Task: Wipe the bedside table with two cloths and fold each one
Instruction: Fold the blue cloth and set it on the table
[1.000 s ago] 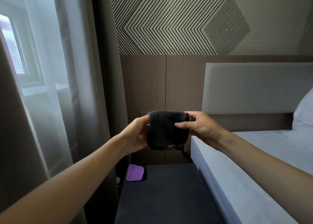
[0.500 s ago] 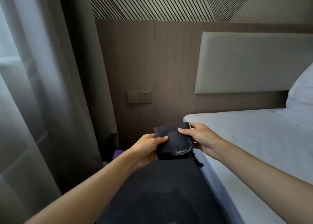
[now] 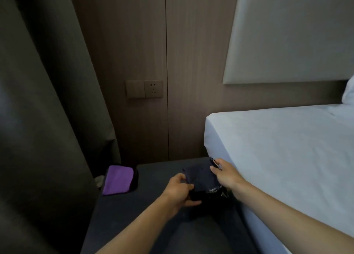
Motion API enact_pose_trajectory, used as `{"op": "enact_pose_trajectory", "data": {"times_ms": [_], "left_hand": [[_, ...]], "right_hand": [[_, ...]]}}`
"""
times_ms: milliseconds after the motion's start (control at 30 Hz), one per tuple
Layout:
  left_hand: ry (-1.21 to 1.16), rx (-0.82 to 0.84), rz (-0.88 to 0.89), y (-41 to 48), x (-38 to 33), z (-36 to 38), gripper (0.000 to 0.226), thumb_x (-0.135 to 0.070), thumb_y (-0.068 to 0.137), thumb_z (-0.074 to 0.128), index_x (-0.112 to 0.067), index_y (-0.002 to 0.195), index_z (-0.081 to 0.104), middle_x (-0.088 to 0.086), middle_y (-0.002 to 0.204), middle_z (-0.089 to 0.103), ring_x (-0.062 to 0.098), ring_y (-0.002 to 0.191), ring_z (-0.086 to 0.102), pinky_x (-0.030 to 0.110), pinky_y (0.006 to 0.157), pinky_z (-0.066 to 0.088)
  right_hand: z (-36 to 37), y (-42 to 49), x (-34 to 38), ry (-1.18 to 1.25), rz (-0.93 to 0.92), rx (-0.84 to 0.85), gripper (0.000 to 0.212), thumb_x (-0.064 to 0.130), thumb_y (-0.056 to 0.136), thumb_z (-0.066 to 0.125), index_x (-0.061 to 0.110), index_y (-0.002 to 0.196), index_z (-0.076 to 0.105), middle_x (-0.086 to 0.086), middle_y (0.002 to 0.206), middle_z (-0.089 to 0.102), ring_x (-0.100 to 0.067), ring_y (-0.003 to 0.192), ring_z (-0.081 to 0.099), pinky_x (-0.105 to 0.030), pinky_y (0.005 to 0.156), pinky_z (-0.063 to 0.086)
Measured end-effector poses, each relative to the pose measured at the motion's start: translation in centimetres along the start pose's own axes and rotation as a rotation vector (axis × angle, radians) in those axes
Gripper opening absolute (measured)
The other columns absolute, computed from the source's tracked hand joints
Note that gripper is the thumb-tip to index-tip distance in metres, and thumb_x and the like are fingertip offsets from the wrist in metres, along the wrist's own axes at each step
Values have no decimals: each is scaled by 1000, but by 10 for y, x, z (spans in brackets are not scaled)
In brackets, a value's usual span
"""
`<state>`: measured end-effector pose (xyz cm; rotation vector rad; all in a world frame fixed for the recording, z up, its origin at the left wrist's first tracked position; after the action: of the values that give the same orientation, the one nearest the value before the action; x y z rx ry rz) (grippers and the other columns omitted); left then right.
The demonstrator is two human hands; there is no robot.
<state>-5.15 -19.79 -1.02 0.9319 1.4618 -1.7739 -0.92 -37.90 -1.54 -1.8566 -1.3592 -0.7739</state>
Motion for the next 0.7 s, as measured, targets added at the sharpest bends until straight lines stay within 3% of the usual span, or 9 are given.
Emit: {"op": "enact_pose_trajectory", "data": {"times_ms": [133, 233, 333, 433, 567, 700], "left_hand": [[107, -84, 28, 45, 14, -1, 10, -2, 98, 52, -12, 99, 55, 13, 114, 60, 30, 100, 63, 45, 67, 62], [318, -182, 121, 78, 15, -7, 10, -13, 94, 64, -18, 90, 57, 12, 95, 67, 22, 72, 66, 38, 57, 61], [428, -228, 226, 101, 9, -5, 11, -15, 91, 69, -16, 95, 58, 11, 81, 69, 18, 52, 64, 32, 48, 57], [414, -239, 234, 116, 6, -1, 11, -10, 92, 67, -15, 94, 57, 16, 94, 69, 21, 58, 67, 28, 48, 58], [482, -274, 278, 130, -1, -4, 12, -14, 91, 68, -13, 98, 58, 15, 92, 70, 20, 53, 70, 35, 50, 60], [855, -416, 522, 123, -10, -4, 25, -21, 87, 68, -16, 104, 52, 6, 107, 56, 22, 89, 60, 42, 74, 57]], "right_hand": [[13, 32, -17, -8, 38, -62, 17, 27, 98, 60, 10, 94, 62, -13, 97, 68, -32, 91, 64, -43, 81, 50], [15, 52, -27, -15, 59, -157, 20, 26, 93, 67, 7, 88, 62, -15, 91, 69, -34, 88, 65, -40, 75, 48], [20, 67, -37, -17, 102, -195, 21, 27, 94, 66, 7, 87, 60, -15, 92, 68, -32, 89, 63, -36, 72, 45], [24, 80, -39, -72, 86, -227, 20, 29, 95, 64, 11, 88, 61, -11, 89, 67, -27, 83, 60, -28, 59, 39], [24, 99, -34, -153, 82, -245, 23, 40, 92, 65, 17, 87, 62, -4, 93, 68, -26, 87, 61, -31, 67, 40], [29, 99, -28, -282, 46, -290, 20, 41, 90, 68, 23, 87, 59, -3, 98, 65, -28, 97, 62, -35, 75, 50]]}}
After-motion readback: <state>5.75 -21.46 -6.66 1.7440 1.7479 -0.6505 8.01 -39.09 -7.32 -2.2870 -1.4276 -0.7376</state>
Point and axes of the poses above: each hand's wrist, its own y-axis towards the middle knuckle, its own z-axis out of the palm, x = y × z, the point moved 4 cm from there along y, towards the middle knuckle
